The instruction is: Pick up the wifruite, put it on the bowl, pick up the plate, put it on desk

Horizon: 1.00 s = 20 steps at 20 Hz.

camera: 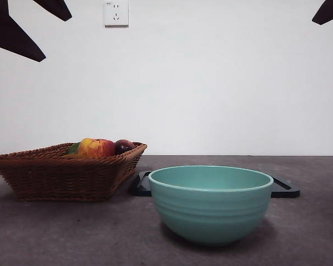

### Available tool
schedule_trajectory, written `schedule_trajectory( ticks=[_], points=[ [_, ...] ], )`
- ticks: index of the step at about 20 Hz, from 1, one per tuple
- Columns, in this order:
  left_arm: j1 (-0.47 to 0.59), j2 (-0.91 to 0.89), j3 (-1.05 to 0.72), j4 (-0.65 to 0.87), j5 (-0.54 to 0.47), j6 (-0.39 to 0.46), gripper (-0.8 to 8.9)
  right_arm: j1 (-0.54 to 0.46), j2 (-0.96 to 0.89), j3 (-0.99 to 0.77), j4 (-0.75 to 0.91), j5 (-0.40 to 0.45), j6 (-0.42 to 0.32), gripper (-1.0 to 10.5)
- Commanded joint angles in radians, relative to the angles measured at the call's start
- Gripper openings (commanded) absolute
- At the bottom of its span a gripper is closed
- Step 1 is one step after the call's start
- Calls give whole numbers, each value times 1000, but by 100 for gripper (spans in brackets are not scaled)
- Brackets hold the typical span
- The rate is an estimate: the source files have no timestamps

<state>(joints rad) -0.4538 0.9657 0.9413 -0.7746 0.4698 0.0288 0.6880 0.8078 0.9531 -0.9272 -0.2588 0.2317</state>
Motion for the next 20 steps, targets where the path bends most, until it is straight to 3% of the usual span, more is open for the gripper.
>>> schedule_trajectory(
  ticks=[1, 4, 7, 9, 20],
  points=[
    [-5, 7, 8, 7, 2, 8, 374, 8, 8, 17, 10, -2, -12, 298],
    [-5, 7, 8, 7, 2, 8, 366, 8, 8, 17, 9, -2, -11, 291],
    [-5, 7, 8, 7, 2, 8, 147, 8, 8, 17, 6, -2, -12, 21],
    [-5, 7, 8, 7, 2, 8, 7, 8, 8, 17, 7, 1, -11, 6],
    [-5, 7, 8, 8, 2, 8, 8, 8, 7, 17, 10, 7, -10, 6]
  ],
)
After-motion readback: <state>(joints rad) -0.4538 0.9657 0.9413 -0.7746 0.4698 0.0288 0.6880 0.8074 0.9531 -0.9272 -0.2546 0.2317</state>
